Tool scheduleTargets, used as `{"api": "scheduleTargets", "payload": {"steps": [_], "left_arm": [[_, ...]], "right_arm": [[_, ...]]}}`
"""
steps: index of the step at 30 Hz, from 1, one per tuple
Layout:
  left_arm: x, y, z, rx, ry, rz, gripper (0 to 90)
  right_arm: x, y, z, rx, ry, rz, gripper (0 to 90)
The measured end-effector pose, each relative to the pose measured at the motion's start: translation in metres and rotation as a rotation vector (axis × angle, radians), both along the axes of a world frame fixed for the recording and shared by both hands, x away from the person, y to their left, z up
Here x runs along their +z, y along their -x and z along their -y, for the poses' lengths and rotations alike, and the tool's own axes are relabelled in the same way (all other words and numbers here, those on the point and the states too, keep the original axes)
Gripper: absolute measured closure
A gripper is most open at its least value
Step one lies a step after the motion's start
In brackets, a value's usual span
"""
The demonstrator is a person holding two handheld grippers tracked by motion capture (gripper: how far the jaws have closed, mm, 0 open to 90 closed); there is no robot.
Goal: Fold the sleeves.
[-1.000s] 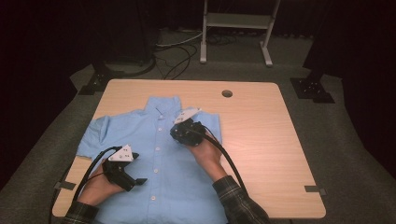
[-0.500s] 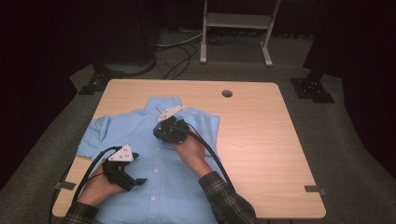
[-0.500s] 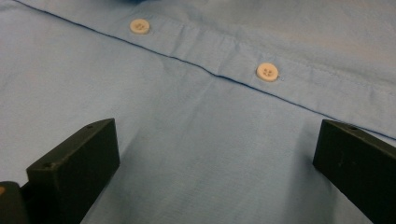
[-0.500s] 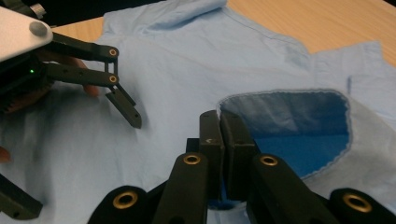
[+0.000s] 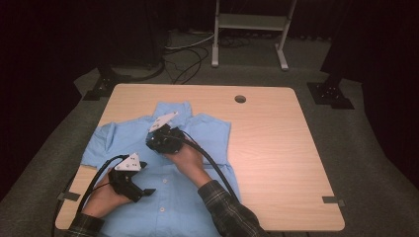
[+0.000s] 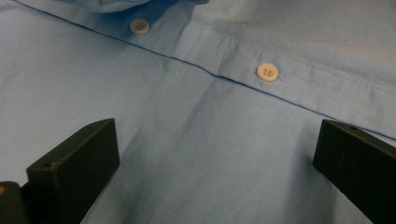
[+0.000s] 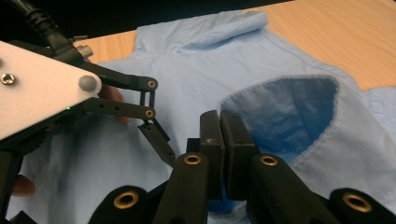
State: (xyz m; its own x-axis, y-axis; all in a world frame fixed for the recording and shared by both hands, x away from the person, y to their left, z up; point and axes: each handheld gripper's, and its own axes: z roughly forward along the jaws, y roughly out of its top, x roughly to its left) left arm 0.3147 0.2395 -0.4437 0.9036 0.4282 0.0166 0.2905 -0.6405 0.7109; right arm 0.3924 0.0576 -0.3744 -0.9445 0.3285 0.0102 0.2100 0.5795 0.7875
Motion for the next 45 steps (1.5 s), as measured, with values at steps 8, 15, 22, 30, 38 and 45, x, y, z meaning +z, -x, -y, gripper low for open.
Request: {"api": "scheduleTargets", "payload": {"steps": [8, 15, 22, 30, 38, 45], "left_arm": [[0.000, 0.000, 0.000, 0.000, 0.000, -0.001, 0.0], [0.000, 0.000, 0.000, 0.000, 0.001, -0.001, 0.0], [0.000, 0.000, 0.000, -0.001, 0.000, 0.000, 0.0], [0.000, 0.000, 0.000, -0.001, -0.001, -0.001, 0.0], [0.000, 0.000, 0.000, 0.000, 0.001, -0.002, 0.0], [0.000, 0.000, 0.000, 0.001, 0.001, 0.000, 0.0]], "right_arm": [[-0.005, 0.000, -0.003, 0.015, 0.006, -0.026, 80.7], [0.000, 0.000, 0.003, 0.032, -0.055, -0.061, 65.2], [0.009, 0.003, 0.007, 0.030, -0.092, -0.035, 47.2], [-0.003, -0.005, 0.014, 0.002, -0.049, -0.119, 12.9], [-0.008, -0.003, 0.048, -0.019, -0.068, -0.135, 0.0], [-0.011, 0.010, 0.089, -0.037, -0.034, -0.113, 0.0]]}}
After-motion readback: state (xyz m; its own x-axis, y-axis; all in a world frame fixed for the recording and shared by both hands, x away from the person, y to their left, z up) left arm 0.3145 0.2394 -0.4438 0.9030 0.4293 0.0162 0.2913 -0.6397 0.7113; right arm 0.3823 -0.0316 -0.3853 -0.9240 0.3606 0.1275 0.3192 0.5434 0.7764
